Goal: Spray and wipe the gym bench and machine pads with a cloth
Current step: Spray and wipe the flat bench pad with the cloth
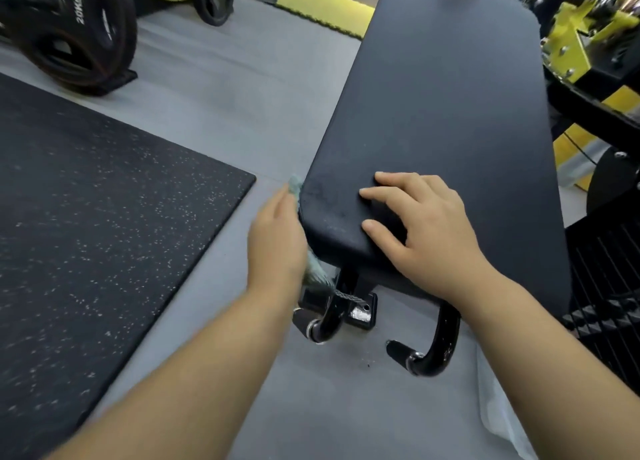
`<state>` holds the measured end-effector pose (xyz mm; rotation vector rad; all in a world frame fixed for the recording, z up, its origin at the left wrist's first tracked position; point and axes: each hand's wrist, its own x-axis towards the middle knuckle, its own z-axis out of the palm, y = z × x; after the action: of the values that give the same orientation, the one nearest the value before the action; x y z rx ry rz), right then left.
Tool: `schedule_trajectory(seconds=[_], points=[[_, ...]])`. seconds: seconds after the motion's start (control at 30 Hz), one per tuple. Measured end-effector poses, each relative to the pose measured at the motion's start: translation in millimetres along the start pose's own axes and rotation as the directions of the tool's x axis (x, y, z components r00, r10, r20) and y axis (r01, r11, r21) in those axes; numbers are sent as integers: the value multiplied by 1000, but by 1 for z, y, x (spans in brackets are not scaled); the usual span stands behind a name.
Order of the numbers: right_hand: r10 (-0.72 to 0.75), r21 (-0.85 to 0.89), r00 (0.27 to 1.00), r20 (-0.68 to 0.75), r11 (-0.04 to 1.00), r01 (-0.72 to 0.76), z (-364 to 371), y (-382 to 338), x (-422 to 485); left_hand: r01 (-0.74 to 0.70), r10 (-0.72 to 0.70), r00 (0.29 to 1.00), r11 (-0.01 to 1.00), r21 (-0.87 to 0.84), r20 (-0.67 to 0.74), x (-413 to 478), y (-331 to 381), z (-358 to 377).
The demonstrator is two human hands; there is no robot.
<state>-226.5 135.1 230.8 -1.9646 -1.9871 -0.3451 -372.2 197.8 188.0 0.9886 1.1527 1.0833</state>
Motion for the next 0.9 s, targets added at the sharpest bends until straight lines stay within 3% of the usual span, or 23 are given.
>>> schedule_trajectory(seconds=[0.07,0.2,0.27,0.37,0.47,0.67,0.77,0.9], points=[[-23,-1,999,22,1000,23,-6,4,18,5,-4,997,1000,-18,75,-21,-7,1],[-17,11,988,154,1000,16,-2,13,53,-101,102,995,991,93,-1,-4,-4,5],[-9,-21,975,222,1000,14,7,17,60,-113,109,994,968,226,27,24,10,7],[13,-32,985,174,999,-7,14,17,58,-171,99,978,879,445,181,58,39,15],[14,-22,988,151,1000,-11,16,15,56,-189,81,960,894,407,267,62,46,19],[6,-17,992,122,1000,-4,16,15,55,3,-34,972,992,129,234,11,30,-4],[1,-6,995,104,1000,0,17,15,55,20,-65,968,983,185,241,36,44,9],[-11,-18,995,97,1000,13,18,17,54,-96,-3,946,953,288,324,73,60,32]])
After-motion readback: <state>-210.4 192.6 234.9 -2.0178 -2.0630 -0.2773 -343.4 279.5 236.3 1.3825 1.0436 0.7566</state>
